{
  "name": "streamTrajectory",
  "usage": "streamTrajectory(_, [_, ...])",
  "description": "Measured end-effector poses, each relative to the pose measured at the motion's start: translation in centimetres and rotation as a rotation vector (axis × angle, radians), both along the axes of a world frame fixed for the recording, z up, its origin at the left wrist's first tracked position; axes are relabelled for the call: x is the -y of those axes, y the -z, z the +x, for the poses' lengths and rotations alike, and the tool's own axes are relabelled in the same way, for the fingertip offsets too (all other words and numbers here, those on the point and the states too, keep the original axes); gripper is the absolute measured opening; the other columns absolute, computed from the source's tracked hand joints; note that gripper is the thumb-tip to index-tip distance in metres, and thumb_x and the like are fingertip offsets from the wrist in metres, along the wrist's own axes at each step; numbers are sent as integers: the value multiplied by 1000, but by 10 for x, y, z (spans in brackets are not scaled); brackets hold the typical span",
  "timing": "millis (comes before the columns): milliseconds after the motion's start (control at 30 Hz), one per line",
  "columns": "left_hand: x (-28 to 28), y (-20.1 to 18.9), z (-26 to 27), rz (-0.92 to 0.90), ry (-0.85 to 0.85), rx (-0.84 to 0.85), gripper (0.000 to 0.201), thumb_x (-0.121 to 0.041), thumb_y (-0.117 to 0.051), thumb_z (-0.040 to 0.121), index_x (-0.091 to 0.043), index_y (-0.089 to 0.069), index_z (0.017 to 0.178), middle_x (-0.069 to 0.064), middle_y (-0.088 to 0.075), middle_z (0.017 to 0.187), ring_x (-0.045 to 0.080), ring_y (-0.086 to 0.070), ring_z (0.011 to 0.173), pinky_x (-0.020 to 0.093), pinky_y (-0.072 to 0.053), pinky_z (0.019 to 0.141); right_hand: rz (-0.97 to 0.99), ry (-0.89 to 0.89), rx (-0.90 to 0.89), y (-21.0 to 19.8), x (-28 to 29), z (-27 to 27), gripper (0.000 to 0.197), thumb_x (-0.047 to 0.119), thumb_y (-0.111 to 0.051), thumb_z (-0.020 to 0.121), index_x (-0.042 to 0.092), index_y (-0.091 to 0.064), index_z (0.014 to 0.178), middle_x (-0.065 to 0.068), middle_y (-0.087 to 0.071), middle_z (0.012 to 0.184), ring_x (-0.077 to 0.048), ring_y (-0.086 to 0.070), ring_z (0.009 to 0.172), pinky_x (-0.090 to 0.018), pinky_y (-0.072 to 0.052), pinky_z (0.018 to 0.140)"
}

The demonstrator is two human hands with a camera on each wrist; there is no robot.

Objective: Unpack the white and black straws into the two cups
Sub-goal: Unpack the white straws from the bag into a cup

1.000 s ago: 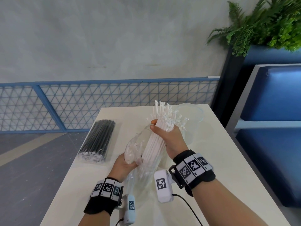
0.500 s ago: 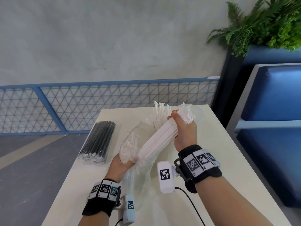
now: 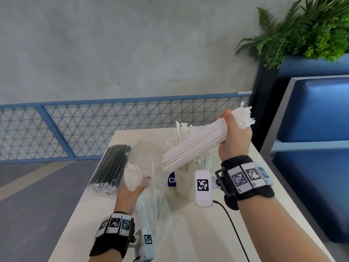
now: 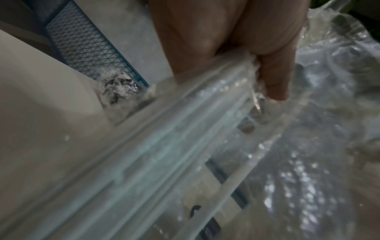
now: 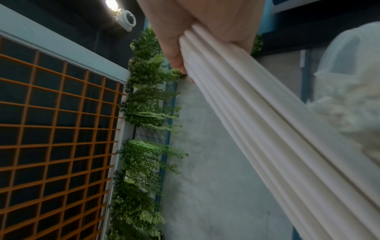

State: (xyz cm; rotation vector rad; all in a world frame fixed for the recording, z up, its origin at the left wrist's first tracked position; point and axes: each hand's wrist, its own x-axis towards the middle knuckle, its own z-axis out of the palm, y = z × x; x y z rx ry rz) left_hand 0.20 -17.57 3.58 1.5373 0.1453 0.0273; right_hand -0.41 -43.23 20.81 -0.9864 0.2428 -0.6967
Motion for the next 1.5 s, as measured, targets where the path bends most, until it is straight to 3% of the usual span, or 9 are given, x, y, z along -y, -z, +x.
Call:
streamTrajectory(267, [15, -15, 1, -69, -10, 124, 40, -21, -78, 70, -11, -68, 108, -3, -69, 108, 0, -61, 101, 22, -42, 91, -445, 125, 10, -11, -12, 6, 29, 16, -71, 78, 2, -57, 99, -2, -60, 89, -15, -58, 81, -30, -49, 75])
streamTrajectory(433, [22, -13, -3, -39, 33, 139, 18, -12, -69, 80, -16, -71, 97, -6, -69, 105, -2, -60, 98, 21, -39, 88, -885, -15, -95, 7, -31, 17, 19, 14, -68, 82, 10, -55, 96, 18, -50, 74, 1, -51, 67, -2, -40, 63])
streamTrajectory(567, [21, -10, -6, -8, 46, 157, 18, -5, -65, 82, -18, -70, 93, -9, -71, 96, -11, -62, 89, 16, -40, 82, -869, -149, -313, 34, -31, 32, 37, 16, -66, 82, 5, -54, 115, -5, -63, 103, -16, -55, 93, -18, -41, 82])
streamTrajectory(633, [19, -9, -7, -10, 50, 167, 17, -12, -69, 79, -17, -70, 95, -14, -72, 91, -9, -62, 90, 15, -41, 81, -877, -107, -350, 42, -27, 33, 45, 15, -67, 81, 10, -49, 122, -7, -62, 111, -18, -57, 97, -11, -36, 76])
streamTrajectory(800, [17, -9, -7, -1, 72, 179, 39, -40, -71, 62, -20, -71, 95, -18, -72, 93, -8, -62, 92, 18, -41, 82, -848, 79, 39, 43, -27, 31, 55, 2, -67, 76, 30, -46, 119, 8, -58, 100, 15, -50, 89, 2, -35, 77])
streamTrajectory(1000, [18, -6, -2, -10, 89, 179, 46, -44, -71, 56, -18, -71, 95, -14, -73, 95, -2, -64, 96, 21, -43, 84, -1195, 92, 74, 70, -31, 43, 29, -8, -52, 79, 9, -68, 97, -6, -65, 96, -10, -57, 87, -7, -40, 78])
streamTrajectory(1167, [18, -6, -1, -35, 93, 160, 42, -43, -72, 56, -22, -71, 92, -12, -73, 93, -3, -64, 94, 21, -43, 83, -1255, 64, 69, 78, -35, 39, 33, -9, -49, 78, 10, -67, 97, -3, -64, 98, -6, -55, 87, -4, -39, 77])
streamTrajectory(1367, [16, -7, -5, -39, 94, 154, 46, -45, -73, 55, -20, -71, 94, -11, -74, 95, -2, -64, 95, 21, -43, 84, -1363, 43, -49, 73, -33, 36, 35, 26, -43, 92, 13, -58, 120, -5, -58, 121, -24, -51, 113, -35, -39, 102])
streamTrajectory(1500, [14, -8, -8, -34, 93, 143, 52, -48, -72, 53, -18, -71, 95, -11, -73, 95, -3, -64, 94, 21, -43, 86, -1244, 108, 291, 66, -57, 1, 26, 16, -46, 92, 6, -61, 110, -7, -61, 110, -11, -51, 102, -16, -39, 95])
